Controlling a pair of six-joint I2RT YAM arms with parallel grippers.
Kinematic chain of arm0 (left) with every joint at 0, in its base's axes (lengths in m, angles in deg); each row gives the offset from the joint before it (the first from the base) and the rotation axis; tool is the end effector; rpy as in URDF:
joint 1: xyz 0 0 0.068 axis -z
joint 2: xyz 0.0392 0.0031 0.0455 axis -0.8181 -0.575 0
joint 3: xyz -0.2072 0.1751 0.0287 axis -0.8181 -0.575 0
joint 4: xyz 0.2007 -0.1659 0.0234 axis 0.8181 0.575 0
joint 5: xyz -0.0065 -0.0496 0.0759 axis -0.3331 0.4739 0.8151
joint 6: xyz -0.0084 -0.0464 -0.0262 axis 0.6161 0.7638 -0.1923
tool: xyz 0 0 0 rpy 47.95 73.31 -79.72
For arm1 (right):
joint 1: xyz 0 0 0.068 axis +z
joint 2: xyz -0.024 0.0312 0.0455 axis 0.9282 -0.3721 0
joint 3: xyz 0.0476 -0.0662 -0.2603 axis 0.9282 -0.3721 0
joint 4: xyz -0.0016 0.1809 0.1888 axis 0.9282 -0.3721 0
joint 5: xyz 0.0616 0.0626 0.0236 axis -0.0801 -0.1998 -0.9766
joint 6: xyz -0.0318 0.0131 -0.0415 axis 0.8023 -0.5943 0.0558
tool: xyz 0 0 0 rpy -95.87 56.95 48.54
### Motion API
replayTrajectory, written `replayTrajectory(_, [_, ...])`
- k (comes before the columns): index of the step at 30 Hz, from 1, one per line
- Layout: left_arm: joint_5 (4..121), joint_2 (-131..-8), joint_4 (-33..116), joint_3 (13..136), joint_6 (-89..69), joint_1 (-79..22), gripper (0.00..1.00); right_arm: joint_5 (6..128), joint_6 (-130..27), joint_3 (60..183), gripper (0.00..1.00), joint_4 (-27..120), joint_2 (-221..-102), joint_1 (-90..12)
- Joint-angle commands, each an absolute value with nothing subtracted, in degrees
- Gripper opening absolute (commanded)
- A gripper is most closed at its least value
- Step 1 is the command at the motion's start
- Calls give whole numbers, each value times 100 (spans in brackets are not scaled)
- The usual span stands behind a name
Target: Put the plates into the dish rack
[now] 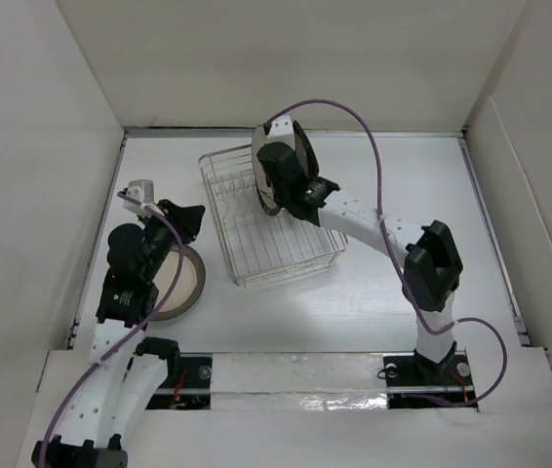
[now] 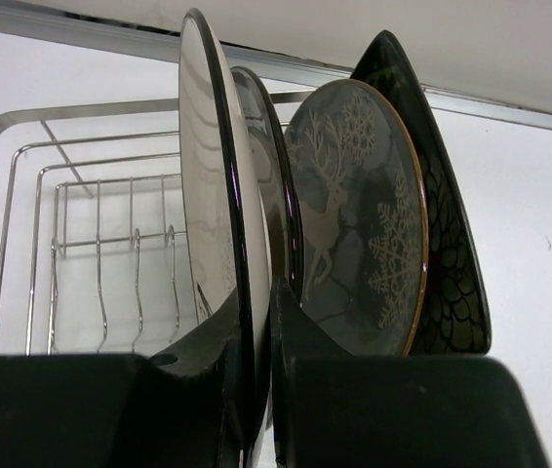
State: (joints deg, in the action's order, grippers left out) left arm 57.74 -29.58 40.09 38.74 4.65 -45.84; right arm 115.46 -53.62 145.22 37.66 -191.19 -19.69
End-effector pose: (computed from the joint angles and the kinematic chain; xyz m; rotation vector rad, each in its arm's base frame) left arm 0.1553 -0.0328 0.3395 -0.0396 1.5297 -0.6572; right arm 0.3224 0.3290 0.3355 -0.1798 1.8348 0.0116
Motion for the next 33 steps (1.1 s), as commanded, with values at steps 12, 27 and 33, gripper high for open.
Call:
replayTrajectory(12, [5768,-2971,3769,4079,385,-4549,26,11093,-6163,14639,0,4581,-19507,-1999])
replayTrajectory(27, [6050,-3332,3796,4123,464,-4636,37,10196,-6023,13603,70,5073,-18040,-1850])
replayTrajectory(33, [6014,-2946,3708,4456,780,-4778,36,9155,-5776,13049,20,5152,-17301,-1218])
